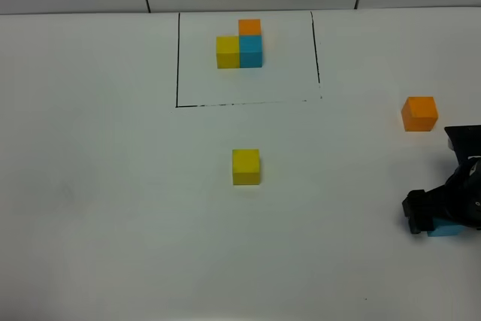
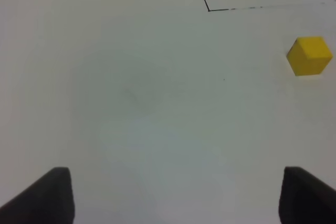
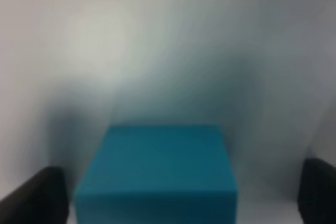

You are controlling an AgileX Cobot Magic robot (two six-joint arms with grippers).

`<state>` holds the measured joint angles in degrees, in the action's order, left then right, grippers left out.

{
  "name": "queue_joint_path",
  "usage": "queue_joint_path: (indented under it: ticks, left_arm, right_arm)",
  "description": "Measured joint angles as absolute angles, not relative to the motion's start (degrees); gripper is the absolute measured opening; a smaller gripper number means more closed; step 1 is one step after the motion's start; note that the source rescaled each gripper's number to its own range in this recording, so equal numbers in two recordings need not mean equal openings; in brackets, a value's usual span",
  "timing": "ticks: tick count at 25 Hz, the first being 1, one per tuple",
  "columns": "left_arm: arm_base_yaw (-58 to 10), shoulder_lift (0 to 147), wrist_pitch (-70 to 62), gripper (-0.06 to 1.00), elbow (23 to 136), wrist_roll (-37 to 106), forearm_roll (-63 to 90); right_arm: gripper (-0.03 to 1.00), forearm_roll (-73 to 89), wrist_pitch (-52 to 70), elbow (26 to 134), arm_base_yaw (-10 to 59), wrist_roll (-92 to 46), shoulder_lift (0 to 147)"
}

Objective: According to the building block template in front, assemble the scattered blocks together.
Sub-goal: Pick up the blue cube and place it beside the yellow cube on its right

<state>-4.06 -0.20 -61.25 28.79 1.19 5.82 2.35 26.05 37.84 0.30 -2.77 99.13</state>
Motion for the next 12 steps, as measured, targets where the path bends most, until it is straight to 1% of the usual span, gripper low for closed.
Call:
queue_joint_path:
  ticks: [1,2,3,5,6,10,12]
  left_arm:
    - [-4.1,-0.2,-61.3,0.8,28.8,1.2,5.8]
    - [-4.1,-0.2,-61.3,0.8,28.8,1.2,5.8]
    - [-4.1,-0.2,-61.3,0.8,28.8,1.2,5.8]
    - [-4.1,-0.2,-61.3,0.8,28.8,1.2,5.8]
    - [-4.1,-0.2,-61.3,0.8,28.8,1.2,5.8]
    - [-4.1,-0.2,-61.3,0.8,28.8,1.2,5.8]
    - [-4.1,-0.2,-61.3,0.79,28.8,1.2,5.8]
  right_arm:
    - [0.64,1.9,26.1,37.8,0.3,-2.7,99.1]
    - [0.53,1.8,26.3,37.8,0.3,-2.5,99.2]
    - [0.39,1.8,26.4,37.8,0.3,-2.5,99.2]
    - [0.07,1.8,27.0,37.9,0.3,-2.5,99.2]
    - [0.02,1.8,27.4,38.0,0.3,-2.6,99.2]
    - [0.02,1.6,32.9,41.3,1.3,-6.7,99.8]
    - [0.02,0.9,37.5,44.4,3.9,-11.1,99.8]
